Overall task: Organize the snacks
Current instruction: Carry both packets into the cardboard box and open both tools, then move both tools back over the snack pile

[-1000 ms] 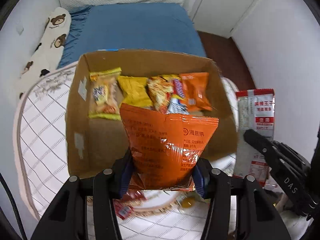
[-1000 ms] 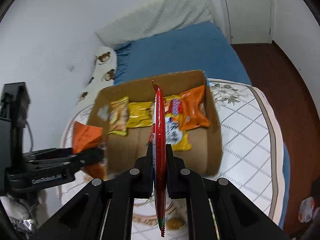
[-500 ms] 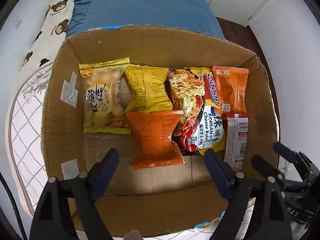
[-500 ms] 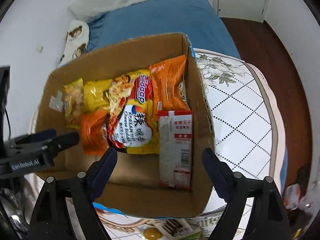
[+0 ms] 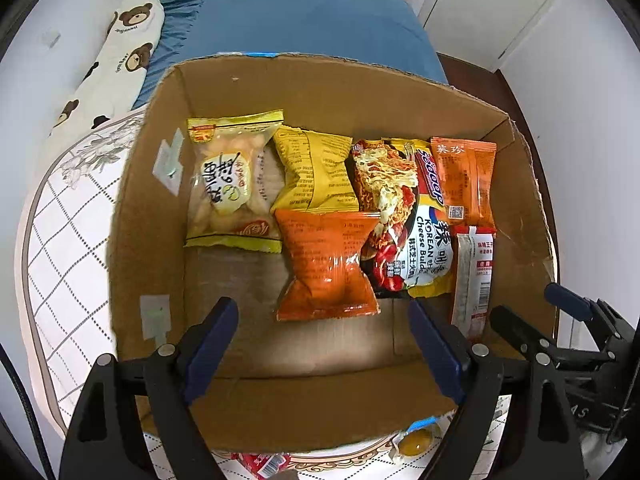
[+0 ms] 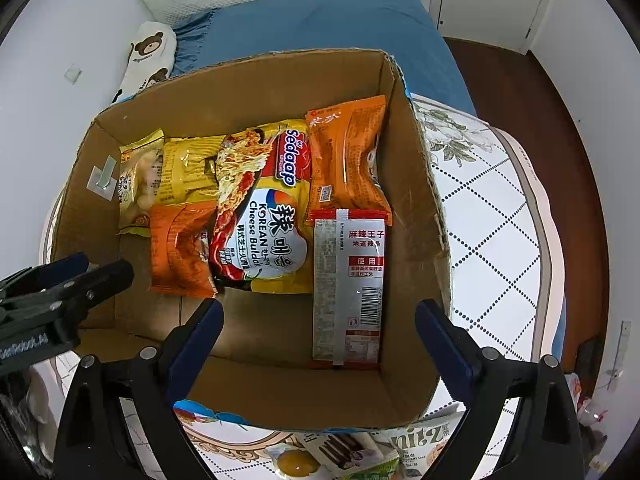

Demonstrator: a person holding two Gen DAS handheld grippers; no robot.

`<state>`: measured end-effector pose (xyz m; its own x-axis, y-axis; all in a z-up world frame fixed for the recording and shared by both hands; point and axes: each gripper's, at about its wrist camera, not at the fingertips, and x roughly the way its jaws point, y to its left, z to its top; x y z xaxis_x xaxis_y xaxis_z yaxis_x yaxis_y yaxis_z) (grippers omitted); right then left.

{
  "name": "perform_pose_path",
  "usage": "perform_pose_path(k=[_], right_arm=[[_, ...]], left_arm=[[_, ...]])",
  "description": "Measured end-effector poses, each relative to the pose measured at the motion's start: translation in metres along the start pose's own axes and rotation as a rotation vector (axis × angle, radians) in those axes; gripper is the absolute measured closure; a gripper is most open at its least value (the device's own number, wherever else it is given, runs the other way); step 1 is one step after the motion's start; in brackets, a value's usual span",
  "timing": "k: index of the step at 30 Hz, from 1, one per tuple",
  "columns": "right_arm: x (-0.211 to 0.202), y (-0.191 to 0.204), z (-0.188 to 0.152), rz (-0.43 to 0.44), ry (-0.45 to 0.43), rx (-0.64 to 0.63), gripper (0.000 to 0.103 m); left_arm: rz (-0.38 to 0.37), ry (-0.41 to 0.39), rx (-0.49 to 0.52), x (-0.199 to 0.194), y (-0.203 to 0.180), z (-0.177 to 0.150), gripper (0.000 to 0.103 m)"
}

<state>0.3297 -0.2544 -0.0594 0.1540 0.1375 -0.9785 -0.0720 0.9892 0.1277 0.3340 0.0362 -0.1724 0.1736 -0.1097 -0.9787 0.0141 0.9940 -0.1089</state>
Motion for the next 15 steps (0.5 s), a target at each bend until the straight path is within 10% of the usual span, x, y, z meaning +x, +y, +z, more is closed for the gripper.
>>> perform_pose_path(k=[15], right_arm=[[-0.074,0.015,-0.045,-0.006,-0.167,-0.020,0.004]], left_arm=[[0.014,-0.176,0.031,-0.068,0.001,-0.054,0.016]])
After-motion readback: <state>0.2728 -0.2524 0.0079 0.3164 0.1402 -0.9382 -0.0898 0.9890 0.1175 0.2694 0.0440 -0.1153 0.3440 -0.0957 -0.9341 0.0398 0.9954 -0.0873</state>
